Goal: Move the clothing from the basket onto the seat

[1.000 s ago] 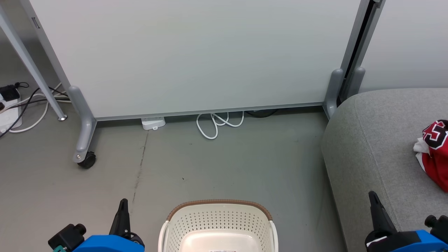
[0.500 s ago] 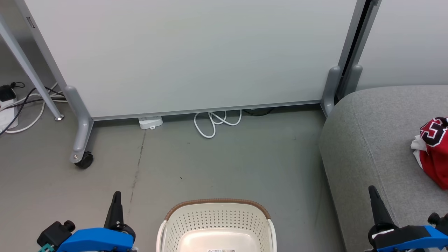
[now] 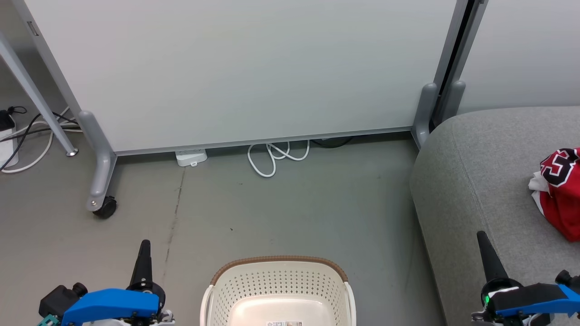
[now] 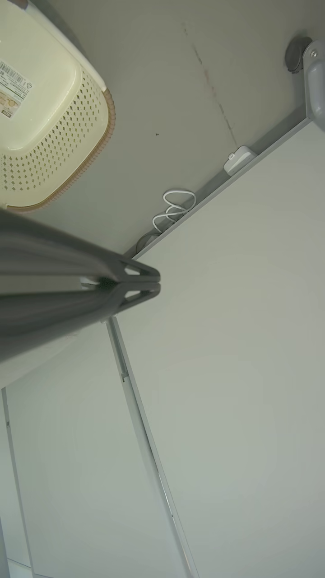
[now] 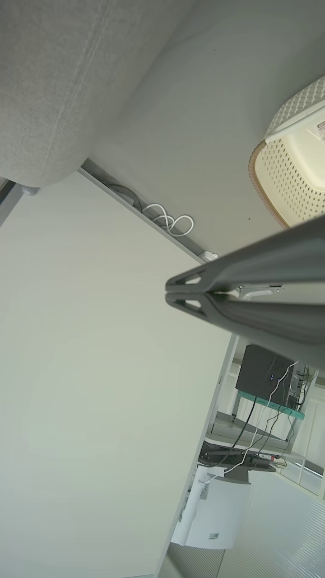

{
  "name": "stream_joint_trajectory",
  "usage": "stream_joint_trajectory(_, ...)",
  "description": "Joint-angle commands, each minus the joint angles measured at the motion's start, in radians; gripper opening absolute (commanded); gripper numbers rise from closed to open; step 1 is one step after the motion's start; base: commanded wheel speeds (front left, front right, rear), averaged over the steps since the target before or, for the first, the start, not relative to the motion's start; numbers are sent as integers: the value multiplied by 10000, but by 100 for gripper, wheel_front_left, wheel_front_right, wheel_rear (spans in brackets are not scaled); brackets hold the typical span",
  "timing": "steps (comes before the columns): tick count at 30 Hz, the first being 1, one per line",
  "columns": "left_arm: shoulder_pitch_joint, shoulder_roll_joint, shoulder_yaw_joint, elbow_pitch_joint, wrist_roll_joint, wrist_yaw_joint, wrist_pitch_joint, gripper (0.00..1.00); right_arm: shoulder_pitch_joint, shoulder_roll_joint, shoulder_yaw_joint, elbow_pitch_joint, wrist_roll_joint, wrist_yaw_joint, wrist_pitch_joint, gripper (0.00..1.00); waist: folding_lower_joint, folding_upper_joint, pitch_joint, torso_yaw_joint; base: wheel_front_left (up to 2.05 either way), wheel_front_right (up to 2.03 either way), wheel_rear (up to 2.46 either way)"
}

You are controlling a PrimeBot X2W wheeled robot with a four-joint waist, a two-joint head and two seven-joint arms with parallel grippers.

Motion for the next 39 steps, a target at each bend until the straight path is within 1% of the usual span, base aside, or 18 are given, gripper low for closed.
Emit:
stream_joint_trajectory(1, -294, 1, 99, -162, -238, -49, 64, 0, -257, -84, -2, -78, 291, 8, 36, 0, -1, 0, 6, -10, 0, 0, 0)
stream_joint_trajectory(11, -370, 0, 263, -343, -1151, -57, 319, 0, -400, -91, -1, -63, 1262, 12, 203, 0, -1, 0, 48, -86, 0, 0, 0)
stream_joint_trajectory(39, -529, -3, 680, -759, -3279, -76, 898, 0, -721, -103, 4, -22, 3523, 15, 584, 0, -1, 0, 162, -290, 0, 0, 0)
